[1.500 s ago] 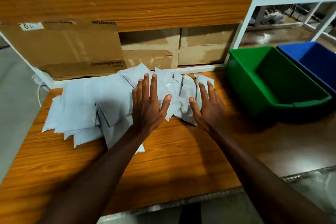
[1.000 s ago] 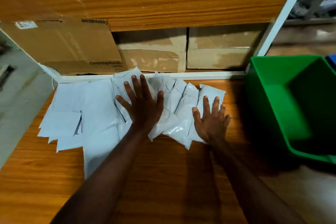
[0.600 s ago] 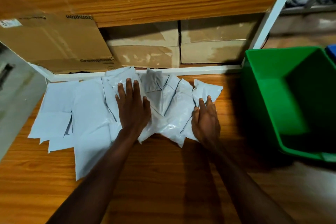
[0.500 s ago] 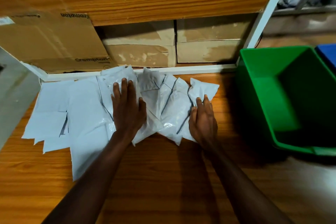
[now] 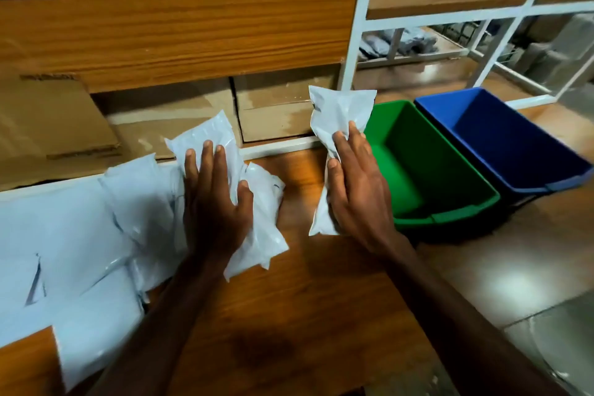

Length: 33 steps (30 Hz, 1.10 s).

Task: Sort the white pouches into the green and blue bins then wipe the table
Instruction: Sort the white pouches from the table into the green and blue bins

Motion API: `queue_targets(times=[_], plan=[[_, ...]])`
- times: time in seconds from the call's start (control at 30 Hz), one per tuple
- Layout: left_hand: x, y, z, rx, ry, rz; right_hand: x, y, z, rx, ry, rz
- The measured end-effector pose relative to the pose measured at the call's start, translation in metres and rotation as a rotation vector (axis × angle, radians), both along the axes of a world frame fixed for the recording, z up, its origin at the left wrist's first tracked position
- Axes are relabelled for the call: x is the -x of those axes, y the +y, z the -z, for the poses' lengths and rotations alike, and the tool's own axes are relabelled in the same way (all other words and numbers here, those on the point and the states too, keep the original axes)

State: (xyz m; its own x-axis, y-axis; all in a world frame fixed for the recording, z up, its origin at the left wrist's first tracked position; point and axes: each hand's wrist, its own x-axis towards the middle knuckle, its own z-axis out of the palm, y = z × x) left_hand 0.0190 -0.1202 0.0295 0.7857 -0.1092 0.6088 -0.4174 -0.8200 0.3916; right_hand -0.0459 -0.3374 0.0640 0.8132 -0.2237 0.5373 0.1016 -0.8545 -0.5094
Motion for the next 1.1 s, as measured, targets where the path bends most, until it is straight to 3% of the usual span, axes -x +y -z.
queue_targets(times=[0.2, 0.47, 0.63, 1.1], plan=[[0.002, -0.087, -0.012, 0.075, -0.064, 0.093, -0.01, -0.11, -0.007, 0.135, 0.162, 0.032], [0.011, -0.172, -0.015, 0.02, 0.022, -0.1, -0.071, -0.207, 0.045, 0.221, 0.466, -0.154], [0.018, -0.178, -0.023, -0.041, 0.03, -0.222, -0.108, -0.203, 0.076, 0.269, 0.675, -0.313], [0.006, -0.17, -0.005, -0.007, 0.023, -0.139, -0.114, -0.177, 0.124, 0.311, 0.913, -0.211]])
